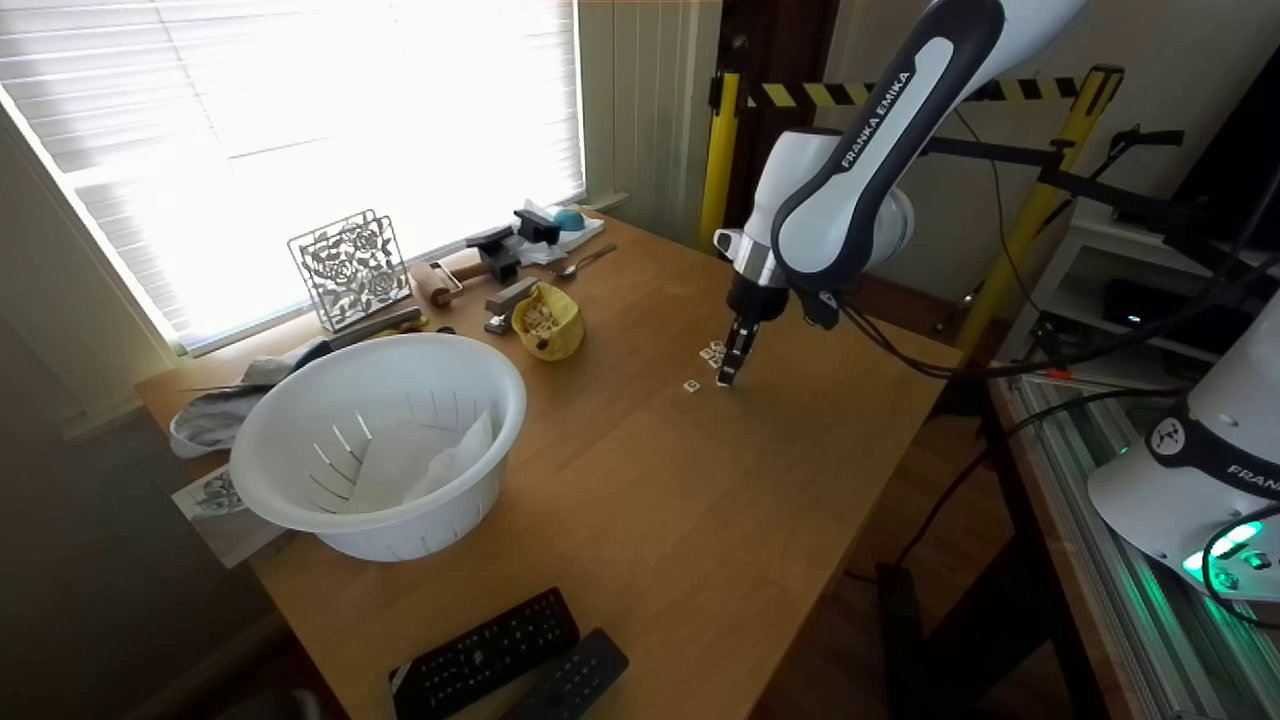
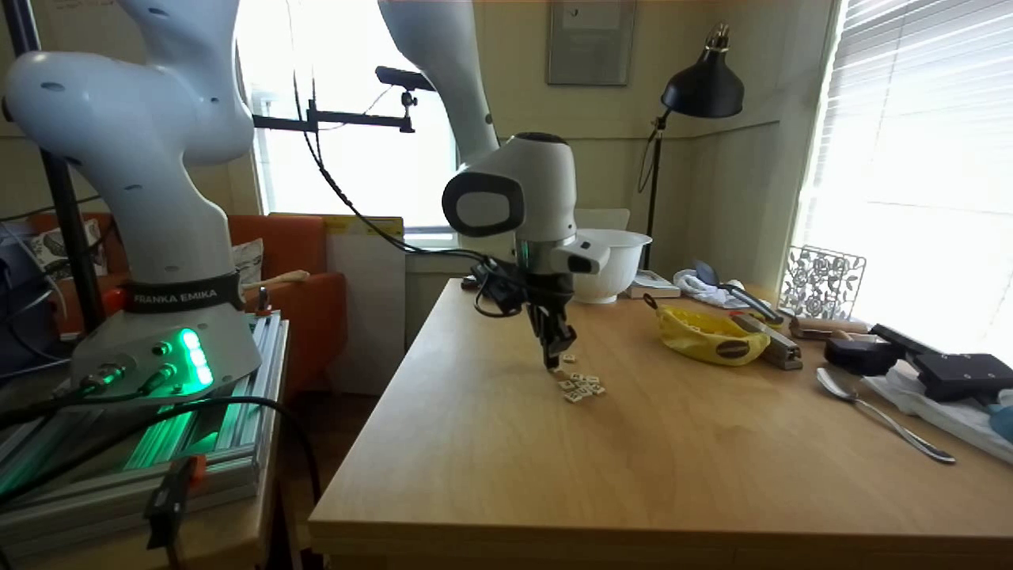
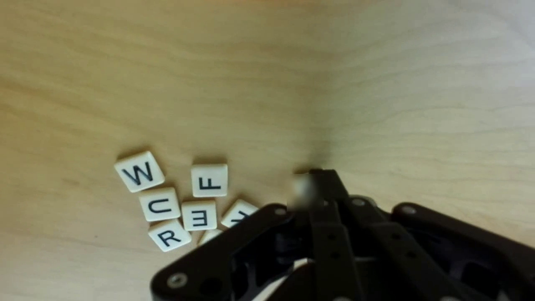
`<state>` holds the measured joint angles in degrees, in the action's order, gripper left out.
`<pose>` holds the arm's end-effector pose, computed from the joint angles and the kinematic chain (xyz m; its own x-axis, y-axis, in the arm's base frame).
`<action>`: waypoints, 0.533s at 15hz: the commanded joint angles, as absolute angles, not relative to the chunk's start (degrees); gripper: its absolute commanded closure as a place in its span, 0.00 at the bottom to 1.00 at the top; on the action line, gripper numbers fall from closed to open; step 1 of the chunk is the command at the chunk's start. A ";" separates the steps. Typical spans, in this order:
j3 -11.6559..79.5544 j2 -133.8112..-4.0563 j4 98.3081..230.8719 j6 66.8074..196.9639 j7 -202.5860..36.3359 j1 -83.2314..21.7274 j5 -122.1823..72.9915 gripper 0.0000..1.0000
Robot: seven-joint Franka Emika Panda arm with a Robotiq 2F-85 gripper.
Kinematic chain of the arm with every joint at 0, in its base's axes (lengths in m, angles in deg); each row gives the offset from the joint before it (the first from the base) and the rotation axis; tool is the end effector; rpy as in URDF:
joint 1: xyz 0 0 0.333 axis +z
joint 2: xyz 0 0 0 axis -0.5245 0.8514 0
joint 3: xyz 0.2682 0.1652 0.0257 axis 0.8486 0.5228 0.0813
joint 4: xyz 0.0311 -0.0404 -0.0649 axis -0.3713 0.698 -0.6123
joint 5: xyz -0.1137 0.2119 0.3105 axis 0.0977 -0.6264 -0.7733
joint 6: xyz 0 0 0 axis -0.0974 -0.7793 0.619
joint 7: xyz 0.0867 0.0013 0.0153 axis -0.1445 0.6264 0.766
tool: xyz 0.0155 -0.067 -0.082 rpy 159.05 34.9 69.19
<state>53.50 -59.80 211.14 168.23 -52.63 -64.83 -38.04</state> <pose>0.4693 -0.1525 0.1443 0.9841 -0.0752 0.1607 -0.0587 -0.9927 -0.1052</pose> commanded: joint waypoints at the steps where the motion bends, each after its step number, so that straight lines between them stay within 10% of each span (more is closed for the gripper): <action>1: 55.71 -56.89 209.41 168.13 -47.54 -67.95 -36.71 1.00; 8: 57.87 -55.50 208.06 167.61 -41.29 -70.76 -35.86 1.00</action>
<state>56.54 -58.52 209.84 168.17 -43.96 -68.67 -37.45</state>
